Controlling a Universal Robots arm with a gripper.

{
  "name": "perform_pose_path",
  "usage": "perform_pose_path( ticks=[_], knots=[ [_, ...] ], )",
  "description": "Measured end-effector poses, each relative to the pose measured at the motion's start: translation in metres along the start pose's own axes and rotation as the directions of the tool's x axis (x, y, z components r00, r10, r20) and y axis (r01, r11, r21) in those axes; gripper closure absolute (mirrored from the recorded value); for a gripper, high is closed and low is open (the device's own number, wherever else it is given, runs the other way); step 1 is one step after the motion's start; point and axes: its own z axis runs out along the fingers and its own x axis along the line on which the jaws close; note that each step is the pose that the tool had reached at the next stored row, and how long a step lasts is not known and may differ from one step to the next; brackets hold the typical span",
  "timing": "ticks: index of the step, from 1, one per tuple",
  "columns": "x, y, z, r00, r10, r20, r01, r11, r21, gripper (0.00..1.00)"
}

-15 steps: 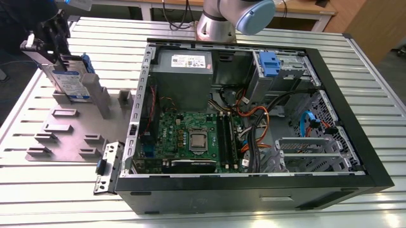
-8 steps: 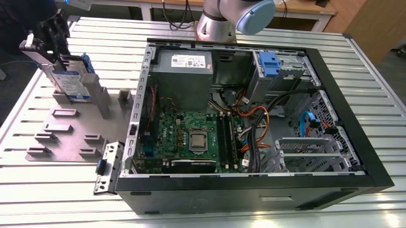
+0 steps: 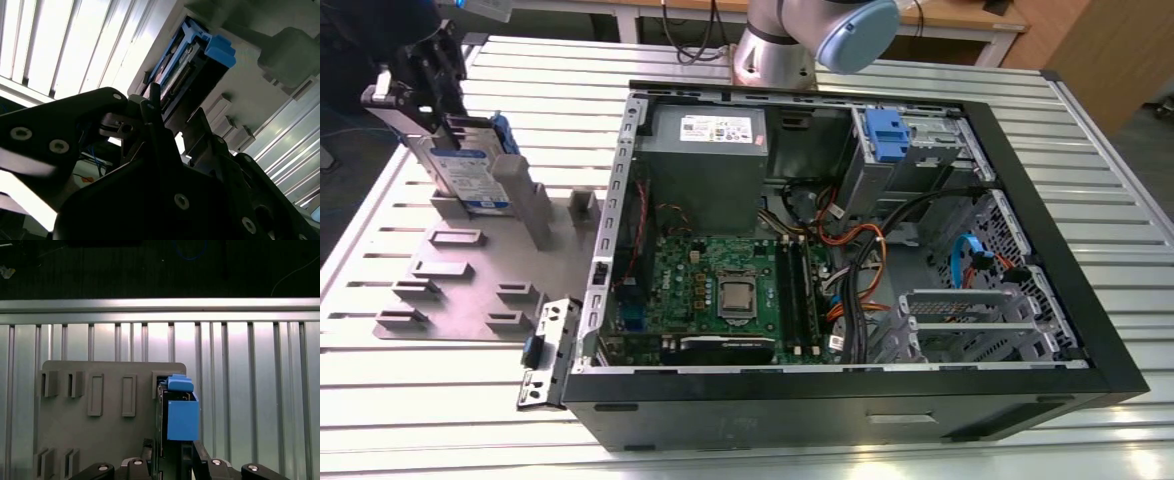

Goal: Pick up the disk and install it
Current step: 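Pick up the disk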

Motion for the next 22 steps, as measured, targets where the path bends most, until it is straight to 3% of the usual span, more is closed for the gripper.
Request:
perform_pose_path(
  ticks=[1, 2, 22],
  knots=[
    [0.0000, 0.0000, 0.0000, 1.0000, 0.000, 0.0000, 0.000, 1.0000, 0.0000, 0.56],
    [0.0000, 0.0000, 0.0000, 1.0000, 0.000, 0.0001, 0.000, 1.0000, 0.0001, 0.64],
    [0.0008, 0.0000, -0.0009, 1.0000, 0.000, 0.0001, 0.000, 1.0000, 0.0002, 0.65]
  ],
)
